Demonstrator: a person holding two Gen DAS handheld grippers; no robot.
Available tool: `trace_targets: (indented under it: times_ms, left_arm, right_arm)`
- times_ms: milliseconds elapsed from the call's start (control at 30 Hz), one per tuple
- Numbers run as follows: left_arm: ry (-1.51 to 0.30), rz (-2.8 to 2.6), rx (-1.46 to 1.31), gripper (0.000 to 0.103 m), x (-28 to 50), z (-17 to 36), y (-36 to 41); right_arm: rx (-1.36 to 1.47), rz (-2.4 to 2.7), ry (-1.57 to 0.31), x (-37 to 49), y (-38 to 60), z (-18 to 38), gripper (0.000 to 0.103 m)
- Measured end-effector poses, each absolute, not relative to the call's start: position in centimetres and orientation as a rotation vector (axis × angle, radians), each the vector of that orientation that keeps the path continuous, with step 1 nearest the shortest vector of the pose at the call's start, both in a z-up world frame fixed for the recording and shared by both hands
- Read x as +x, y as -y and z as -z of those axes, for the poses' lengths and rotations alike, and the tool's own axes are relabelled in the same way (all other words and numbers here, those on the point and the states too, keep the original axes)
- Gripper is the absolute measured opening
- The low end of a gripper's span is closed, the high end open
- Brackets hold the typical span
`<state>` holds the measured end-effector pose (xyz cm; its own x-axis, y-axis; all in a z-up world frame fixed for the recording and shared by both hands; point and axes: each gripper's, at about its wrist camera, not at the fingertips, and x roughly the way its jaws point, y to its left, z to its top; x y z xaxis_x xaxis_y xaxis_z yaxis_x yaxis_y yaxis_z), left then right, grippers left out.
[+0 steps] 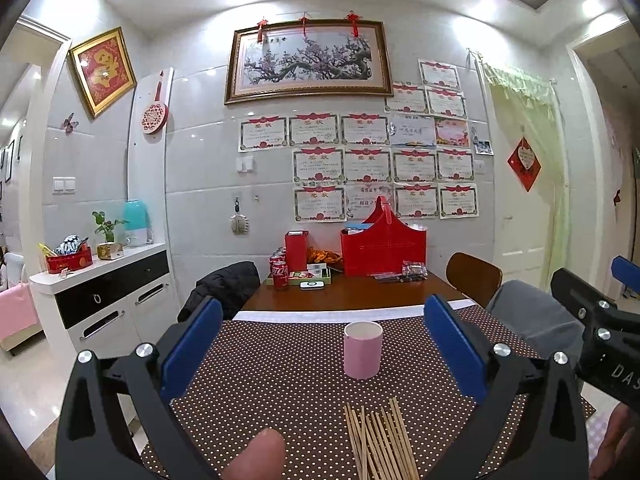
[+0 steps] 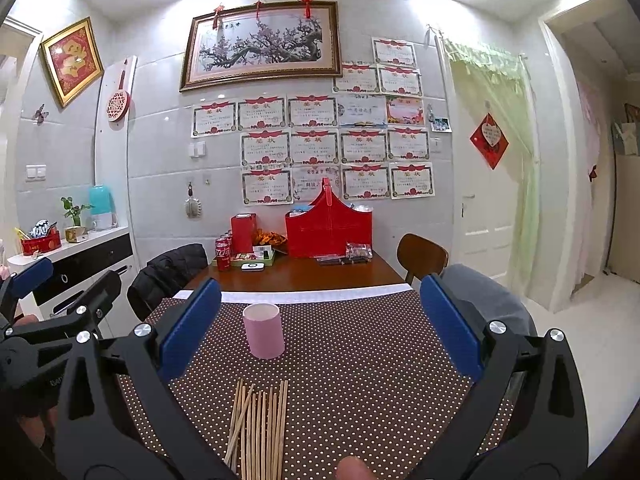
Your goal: Organize utensils
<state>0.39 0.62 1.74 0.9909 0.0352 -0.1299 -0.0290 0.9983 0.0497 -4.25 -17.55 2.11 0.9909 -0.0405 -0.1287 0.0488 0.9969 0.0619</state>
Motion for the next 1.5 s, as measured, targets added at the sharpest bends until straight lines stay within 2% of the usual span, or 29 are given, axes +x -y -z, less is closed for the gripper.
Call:
trace_targets:
  times_ms: [1267, 1500]
  left_arm:
    - [-0.187, -0.018, 0.013, 0.099, 3.8, 0.1, -1.9]
    - [-0.255, -0.041, 0.023, 0.099, 5.7, 2.4, -2.3]
  right_arm:
    - [0.028, 0.043, -0.171, -1.6, 16.7, -1.9, 0.097]
    - [0.019, 0.016, -0.241, 0.7, 16.8, -0.2, 0.097]
